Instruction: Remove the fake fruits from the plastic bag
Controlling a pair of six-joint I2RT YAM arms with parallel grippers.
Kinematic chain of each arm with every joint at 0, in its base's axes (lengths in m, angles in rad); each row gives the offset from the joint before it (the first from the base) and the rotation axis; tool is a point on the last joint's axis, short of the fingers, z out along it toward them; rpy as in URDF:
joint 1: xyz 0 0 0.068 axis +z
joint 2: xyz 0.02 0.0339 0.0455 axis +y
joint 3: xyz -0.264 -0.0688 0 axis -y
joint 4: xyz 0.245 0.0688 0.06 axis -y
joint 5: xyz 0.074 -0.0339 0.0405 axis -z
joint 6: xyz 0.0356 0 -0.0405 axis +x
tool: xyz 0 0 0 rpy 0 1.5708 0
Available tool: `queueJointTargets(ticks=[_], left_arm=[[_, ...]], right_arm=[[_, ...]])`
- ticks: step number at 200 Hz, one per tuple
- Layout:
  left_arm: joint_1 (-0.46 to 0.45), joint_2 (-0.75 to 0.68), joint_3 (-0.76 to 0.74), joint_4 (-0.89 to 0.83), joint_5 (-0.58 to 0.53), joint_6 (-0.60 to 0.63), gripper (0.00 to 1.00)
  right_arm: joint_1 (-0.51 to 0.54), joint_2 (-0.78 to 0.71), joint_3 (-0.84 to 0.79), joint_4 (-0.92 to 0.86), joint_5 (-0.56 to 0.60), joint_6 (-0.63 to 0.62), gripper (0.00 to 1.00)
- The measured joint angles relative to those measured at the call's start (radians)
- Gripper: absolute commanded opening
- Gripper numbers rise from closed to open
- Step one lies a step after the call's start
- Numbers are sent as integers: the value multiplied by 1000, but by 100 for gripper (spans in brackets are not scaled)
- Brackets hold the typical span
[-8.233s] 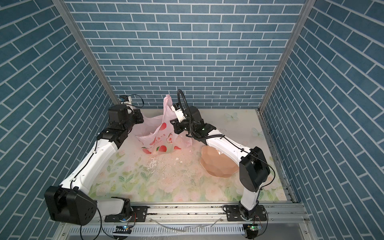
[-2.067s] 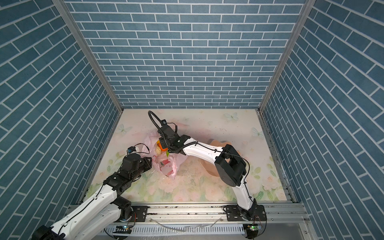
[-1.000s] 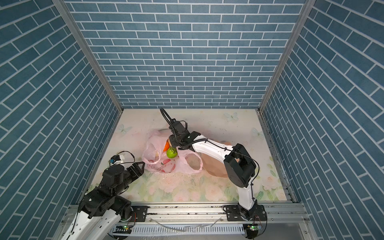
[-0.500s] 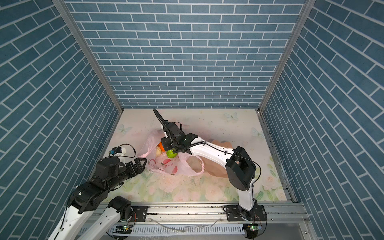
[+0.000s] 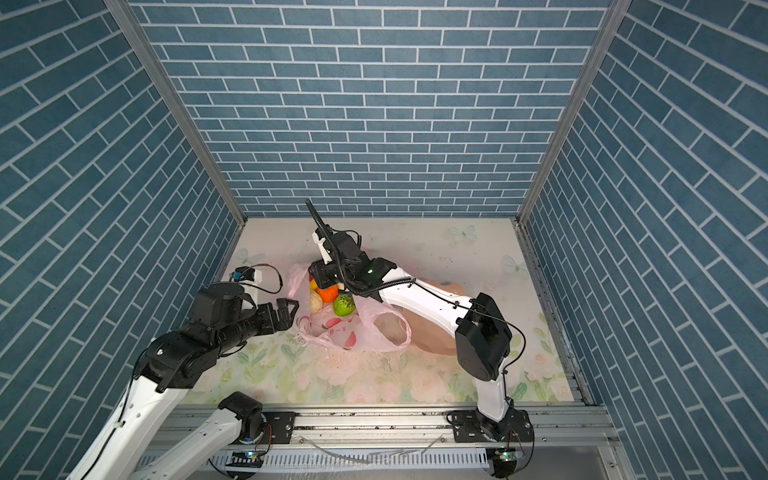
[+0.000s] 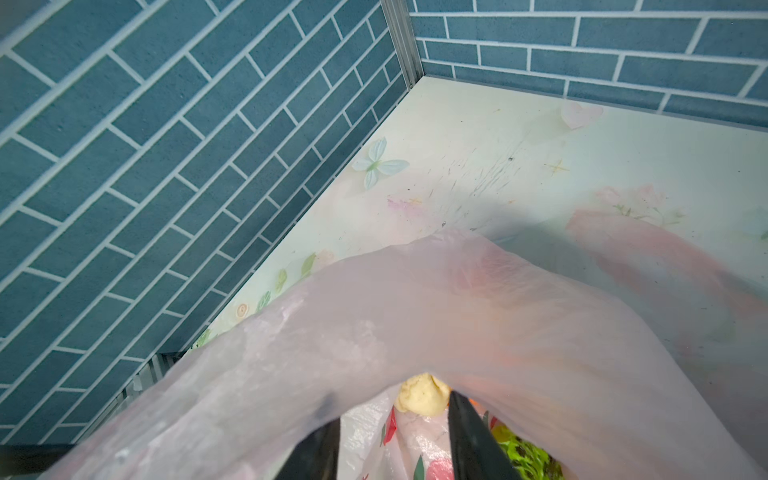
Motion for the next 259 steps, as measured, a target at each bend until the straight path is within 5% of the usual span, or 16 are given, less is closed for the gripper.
queueJointTargets(ticks=[20,92,189,259], left_arm=[[0,55,18,0,-12,44,91],[0,138,59,46,-29,128,38],[0,156,6,130,-10,112,33],[0,151,-19,151,-40,128,33]], right_arm=[[0,0,0,0,-3,0,43],[0,0,0,-11,-5,-1,45],[118,-170,-132,-226,95,-10,55],[144,-98,-169,-212,198,67,64]])
